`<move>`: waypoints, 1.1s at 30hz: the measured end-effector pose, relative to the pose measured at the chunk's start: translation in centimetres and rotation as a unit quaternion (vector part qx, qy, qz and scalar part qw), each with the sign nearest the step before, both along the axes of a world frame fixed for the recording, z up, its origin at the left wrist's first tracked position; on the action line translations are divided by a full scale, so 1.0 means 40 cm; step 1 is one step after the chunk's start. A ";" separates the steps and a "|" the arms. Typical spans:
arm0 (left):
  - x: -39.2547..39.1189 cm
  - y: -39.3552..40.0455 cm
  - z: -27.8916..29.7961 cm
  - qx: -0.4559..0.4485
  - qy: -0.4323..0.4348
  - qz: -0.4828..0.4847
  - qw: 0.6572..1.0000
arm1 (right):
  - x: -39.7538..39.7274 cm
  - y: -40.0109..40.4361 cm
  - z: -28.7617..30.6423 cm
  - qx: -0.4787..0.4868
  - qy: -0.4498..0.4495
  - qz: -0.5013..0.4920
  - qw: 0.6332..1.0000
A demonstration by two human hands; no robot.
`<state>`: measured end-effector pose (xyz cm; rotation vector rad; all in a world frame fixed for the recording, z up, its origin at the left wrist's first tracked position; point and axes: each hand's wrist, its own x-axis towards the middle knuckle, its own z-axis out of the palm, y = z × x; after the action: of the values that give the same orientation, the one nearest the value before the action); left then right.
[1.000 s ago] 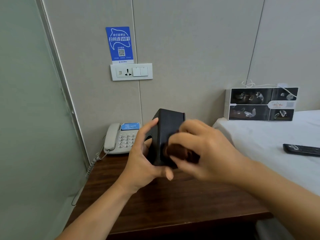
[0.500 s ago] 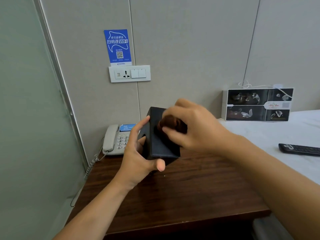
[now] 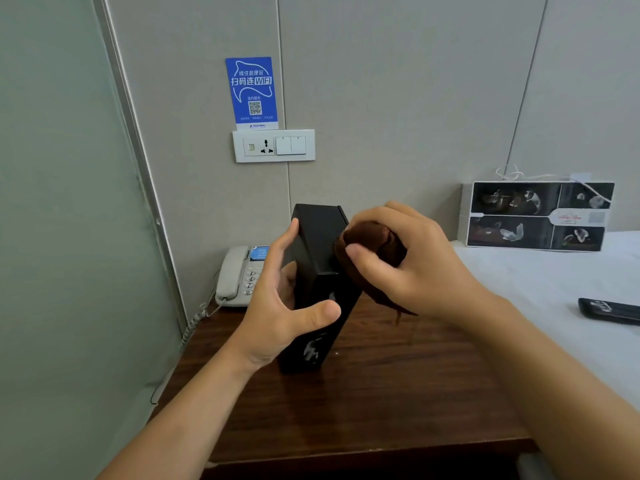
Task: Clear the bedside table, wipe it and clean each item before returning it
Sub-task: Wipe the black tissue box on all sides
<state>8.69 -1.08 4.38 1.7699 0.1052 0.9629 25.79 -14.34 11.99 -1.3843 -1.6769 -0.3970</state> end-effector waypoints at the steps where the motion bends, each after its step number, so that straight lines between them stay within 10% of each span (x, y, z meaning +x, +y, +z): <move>1: -0.003 0.002 0.000 -0.001 -0.001 0.005 1.000 | 0.002 0.014 0.009 0.006 0.003 0.004 1.000; 16: -0.089 0.040 -0.062 0.073 0.114 0.005 0.991 | 0.007 0.128 0.039 -0.009 0.017 0.045 0.999; 33: -0.021 -0.035 -0.058 -0.012 0.017 -0.018 1.000 | 0.042 0.028 -0.044 0.148 0.087 -0.022 0.985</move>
<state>7.84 -2.47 2.07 1.7620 0.1051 0.9011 27.48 -13.21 10.22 -1.1999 -1.3849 -0.5138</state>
